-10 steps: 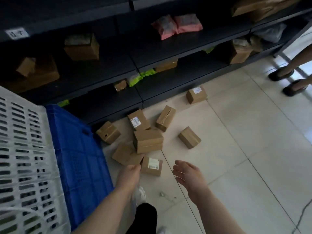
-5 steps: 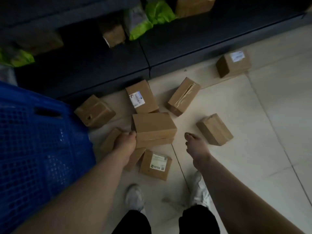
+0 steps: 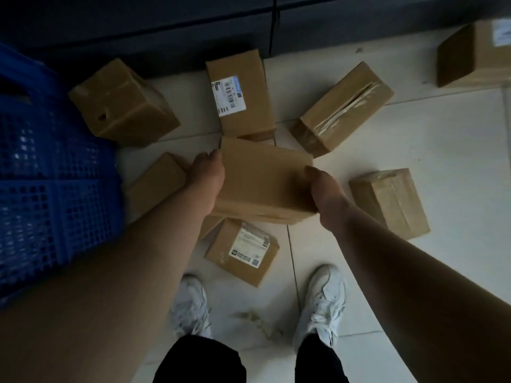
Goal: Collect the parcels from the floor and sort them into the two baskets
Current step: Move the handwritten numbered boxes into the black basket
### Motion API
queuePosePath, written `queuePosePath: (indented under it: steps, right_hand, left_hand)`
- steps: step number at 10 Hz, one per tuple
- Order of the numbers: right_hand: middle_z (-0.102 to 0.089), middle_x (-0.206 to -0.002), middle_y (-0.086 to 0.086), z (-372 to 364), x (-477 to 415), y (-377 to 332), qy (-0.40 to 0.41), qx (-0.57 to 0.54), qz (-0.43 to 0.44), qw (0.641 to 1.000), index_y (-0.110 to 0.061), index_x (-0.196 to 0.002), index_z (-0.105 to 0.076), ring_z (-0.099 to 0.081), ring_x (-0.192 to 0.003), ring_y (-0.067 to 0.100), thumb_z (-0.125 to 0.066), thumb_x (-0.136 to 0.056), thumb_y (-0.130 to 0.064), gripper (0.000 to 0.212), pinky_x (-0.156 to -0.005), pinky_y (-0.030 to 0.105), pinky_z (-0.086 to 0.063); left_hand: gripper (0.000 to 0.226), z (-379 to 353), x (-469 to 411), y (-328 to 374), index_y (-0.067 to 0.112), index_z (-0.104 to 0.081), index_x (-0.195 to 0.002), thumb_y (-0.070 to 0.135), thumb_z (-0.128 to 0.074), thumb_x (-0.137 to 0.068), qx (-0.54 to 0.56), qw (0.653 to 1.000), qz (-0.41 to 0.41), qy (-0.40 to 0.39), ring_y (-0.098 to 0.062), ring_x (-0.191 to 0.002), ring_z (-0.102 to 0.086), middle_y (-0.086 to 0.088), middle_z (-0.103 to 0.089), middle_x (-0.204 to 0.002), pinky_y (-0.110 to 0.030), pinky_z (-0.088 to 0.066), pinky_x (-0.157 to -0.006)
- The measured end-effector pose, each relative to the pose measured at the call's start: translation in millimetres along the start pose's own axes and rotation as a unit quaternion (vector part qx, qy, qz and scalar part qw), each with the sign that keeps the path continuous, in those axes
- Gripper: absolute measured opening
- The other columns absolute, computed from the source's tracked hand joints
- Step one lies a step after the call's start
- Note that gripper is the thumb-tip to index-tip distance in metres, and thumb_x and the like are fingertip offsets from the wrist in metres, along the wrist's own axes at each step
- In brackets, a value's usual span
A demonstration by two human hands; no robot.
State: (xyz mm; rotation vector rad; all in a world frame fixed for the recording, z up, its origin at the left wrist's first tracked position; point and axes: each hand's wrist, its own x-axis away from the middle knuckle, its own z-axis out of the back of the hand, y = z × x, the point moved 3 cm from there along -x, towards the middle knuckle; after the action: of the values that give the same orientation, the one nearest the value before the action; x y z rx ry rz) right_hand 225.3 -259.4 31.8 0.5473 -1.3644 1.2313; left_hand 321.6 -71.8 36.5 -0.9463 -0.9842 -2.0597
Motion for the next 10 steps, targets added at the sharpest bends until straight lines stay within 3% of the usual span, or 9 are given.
queuePosePath:
  steps: [1,2,3,4,5,7,8,9,10]
  right_hand:
    - [-0.063,-0.117,0.005,24.3,5.0,1.9,0.009,-0.047,0.006,0.999,-0.011,-0.124,-0.057,-0.057,-0.108,0.022,-0.043,-0.097,-0.054,0.052,-0.101,0.038,-0.041]
    - [-0.068,-0.106,0.01,54.7,11.3,-4.5,0.016,-0.095,0.024,0.995,-0.009,-0.099,-0.065,-0.061,-0.098,0.023,-0.035,-0.099,-0.054,0.055,-0.1,0.038,-0.042]
    - [-0.065,-0.088,0.008,73.2,13.7,-4.5,0.038,-0.103,0.03,0.993,-0.012,-0.085,-0.061,-0.06,-0.092,0.025,-0.036,-0.099,-0.055,0.052,-0.095,0.039,-0.043]
    - [-0.064,-0.091,0.003,73.8,16.9,0.8,0.017,-0.088,0.028,0.996,-0.02,-0.092,-0.058,-0.06,-0.093,0.021,-0.034,-0.1,-0.053,0.042,-0.099,0.04,-0.041]
    - [-0.065,-0.095,0.001,69.5,15.0,8.1,0.018,-0.098,0.024,0.995,-0.022,-0.088,-0.059,-0.061,-0.096,0.019,-0.034,-0.101,-0.052,0.041,-0.105,0.04,-0.04]
    - [-0.069,-0.089,0.005,62.9,3.3,26.1,0.051,-0.133,0.046,0.989,-0.019,-0.081,-0.063,-0.063,-0.103,0.028,-0.042,-0.1,-0.041,0.035,-0.105,0.046,-0.044]
    - [-0.069,-0.092,0.011,58.9,-7.1,39.0,0.059,-0.106,0.051,0.991,-0.015,-0.081,-0.065,-0.061,-0.097,0.029,-0.045,-0.099,-0.035,0.034,-0.098,0.046,-0.045]
    - [-0.065,-0.11,0.021,47.5,-17.7,53.8,0.055,0.006,0.026,0.998,-0.008,-0.102,-0.067,-0.055,-0.089,0.025,-0.043,-0.1,-0.033,0.034,-0.082,0.038,-0.043]
    - [-0.06,-0.116,0.017,28.3,-13.8,59.8,0.081,0.135,0.045,0.986,-0.005,-0.132,-0.054,-0.057,-0.098,0.029,-0.04,-0.101,-0.021,0.037,-0.084,0.036,-0.046]
  left_hand:
    - [0.054,-4.4,21.6,3.0,0.005,-0.047,-0.139,0.043,-0.03,-0.103,0.024,1.0,-0.013,-0.009,-0.031,-0.13,-0.047,-0.016,-0.048,-0.143,-0.037,-0.041,-0.102]
    - [0.058,-9.8,27.1,0.7,0.005,-0.049,-0.137,0.047,-0.028,-0.102,0.041,0.999,-0.016,-0.015,-0.032,-0.129,-0.048,-0.016,-0.05,-0.141,-0.039,-0.041,-0.102]
    - [0.065,-14.6,33.5,3.5,0.008,-0.056,-0.13,0.056,-0.028,-0.097,0.073,0.997,-0.011,-0.014,-0.035,-0.124,-0.052,-0.016,-0.056,-0.134,-0.044,-0.041,-0.103]
    - [0.071,-24.3,35.1,-1.2,0.013,-0.057,-0.124,0.064,-0.023,-0.088,0.048,0.998,-0.012,-0.038,-0.035,-0.112,-0.058,-0.016,-0.062,-0.125,-0.051,-0.046,-0.1]
    - [0.06,-27.9,37.9,-9.6,0.015,-0.056,-0.129,0.056,-0.024,-0.099,0.022,0.999,0.013,-0.036,-0.03,-0.114,-0.057,-0.007,-0.059,-0.128,-0.044,-0.045,-0.102]
    - [0.042,-29.1,15.5,-42.8,0.012,-0.062,-0.091,0.04,-0.031,-0.099,0.029,0.998,0.007,-0.053,-0.029,-0.097,-0.063,-0.013,-0.067,-0.103,-0.049,-0.048,-0.098]
    - [0.033,-35.2,8.3,-52.0,0.016,-0.06,-0.08,0.03,-0.037,-0.099,0.044,0.996,0.01,-0.074,-0.031,-0.1,-0.062,-0.016,-0.067,-0.102,-0.047,-0.047,-0.097]
    - [0.036,-44.1,2.4,-62.1,0.014,-0.066,-0.089,0.034,-0.038,-0.098,0.016,0.994,0.01,-0.108,-0.03,-0.104,-0.061,-0.013,-0.068,-0.105,-0.041,-0.045,-0.094]
    - [0.036,-42.4,0.2,-68.5,0.006,-0.065,-0.102,0.031,-0.04,-0.099,0.026,0.995,0.007,-0.093,-0.029,-0.102,-0.06,-0.014,-0.065,-0.107,-0.042,-0.046,-0.09]
